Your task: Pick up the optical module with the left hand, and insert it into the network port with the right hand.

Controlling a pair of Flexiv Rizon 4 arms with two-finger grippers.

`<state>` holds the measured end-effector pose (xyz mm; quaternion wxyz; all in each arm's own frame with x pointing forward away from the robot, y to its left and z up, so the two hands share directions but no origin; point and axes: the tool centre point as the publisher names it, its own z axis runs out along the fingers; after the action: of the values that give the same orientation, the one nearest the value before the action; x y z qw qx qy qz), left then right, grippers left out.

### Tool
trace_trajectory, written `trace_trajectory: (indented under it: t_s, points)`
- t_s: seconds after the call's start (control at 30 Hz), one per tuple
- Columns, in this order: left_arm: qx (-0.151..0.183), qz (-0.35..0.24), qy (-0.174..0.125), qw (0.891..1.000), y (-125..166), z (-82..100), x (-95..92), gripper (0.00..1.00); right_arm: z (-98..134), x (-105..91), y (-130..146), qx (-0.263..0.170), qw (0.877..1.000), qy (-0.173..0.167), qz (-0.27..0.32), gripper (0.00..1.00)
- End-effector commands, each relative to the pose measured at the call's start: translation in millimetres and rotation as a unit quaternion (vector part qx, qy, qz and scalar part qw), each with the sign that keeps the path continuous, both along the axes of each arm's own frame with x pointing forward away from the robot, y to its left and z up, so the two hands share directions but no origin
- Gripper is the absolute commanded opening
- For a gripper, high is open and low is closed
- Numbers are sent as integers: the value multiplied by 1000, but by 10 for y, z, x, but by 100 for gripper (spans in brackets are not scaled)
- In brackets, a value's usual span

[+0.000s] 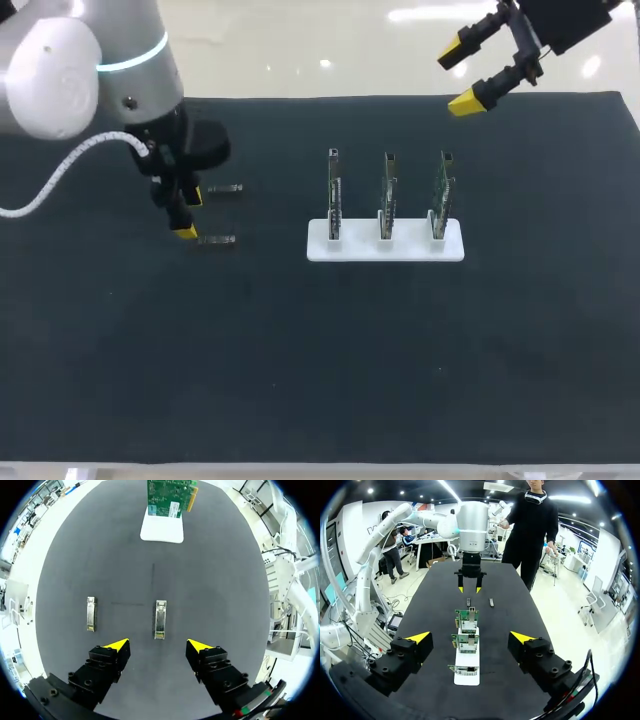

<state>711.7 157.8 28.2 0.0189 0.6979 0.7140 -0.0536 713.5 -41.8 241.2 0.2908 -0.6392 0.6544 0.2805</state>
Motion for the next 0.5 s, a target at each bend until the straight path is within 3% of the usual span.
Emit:
trace_trajectory:
  t_s: [0.03,0.5]
  points:
    - [1,-2,1,1000,-32,-57,-11,100,-2,-4,-2,1,1000,-1,0,100]
    - [7,-1,-6,1000,-123,-225,-2,100,-2,-4,-2,1,1000,-1,0,100]
